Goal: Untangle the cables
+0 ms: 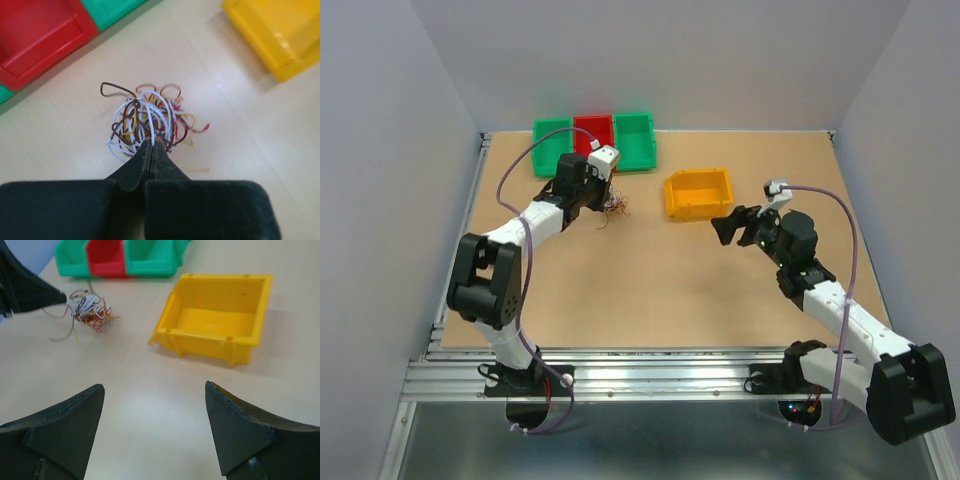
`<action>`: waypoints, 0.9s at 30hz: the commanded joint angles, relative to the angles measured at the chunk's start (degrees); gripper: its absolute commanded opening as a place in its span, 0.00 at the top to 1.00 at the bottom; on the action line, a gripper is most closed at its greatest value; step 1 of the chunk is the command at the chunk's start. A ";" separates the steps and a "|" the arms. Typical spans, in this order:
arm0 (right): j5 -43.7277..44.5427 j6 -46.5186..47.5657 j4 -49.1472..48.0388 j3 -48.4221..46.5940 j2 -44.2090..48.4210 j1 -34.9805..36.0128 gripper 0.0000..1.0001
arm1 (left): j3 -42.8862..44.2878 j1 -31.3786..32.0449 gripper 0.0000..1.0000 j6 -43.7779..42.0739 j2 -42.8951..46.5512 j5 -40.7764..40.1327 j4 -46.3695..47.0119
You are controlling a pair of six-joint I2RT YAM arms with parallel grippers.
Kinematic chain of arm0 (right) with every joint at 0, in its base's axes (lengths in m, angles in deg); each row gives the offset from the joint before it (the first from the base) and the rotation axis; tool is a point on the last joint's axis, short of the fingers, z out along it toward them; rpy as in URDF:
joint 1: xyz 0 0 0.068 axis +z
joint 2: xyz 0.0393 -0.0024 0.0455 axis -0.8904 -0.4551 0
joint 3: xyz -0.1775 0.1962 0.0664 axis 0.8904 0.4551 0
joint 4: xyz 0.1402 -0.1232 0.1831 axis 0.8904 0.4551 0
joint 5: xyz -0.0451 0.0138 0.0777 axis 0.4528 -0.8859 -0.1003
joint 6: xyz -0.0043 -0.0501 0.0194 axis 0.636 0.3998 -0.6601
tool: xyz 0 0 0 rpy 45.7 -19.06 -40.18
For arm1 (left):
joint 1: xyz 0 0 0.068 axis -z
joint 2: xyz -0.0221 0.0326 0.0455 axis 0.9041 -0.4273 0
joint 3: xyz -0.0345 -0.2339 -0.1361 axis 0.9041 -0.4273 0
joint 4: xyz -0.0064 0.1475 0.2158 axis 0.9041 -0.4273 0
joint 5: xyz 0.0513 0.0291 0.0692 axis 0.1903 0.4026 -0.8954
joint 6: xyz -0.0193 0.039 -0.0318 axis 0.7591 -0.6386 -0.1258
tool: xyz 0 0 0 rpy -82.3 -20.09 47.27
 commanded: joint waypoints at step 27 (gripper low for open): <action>-17.20 2.56 -19.52 -21.32 -36.84 16.27 0.36 | -8.43 12.19 1.00 -6.42 26.03 14.81 -1.36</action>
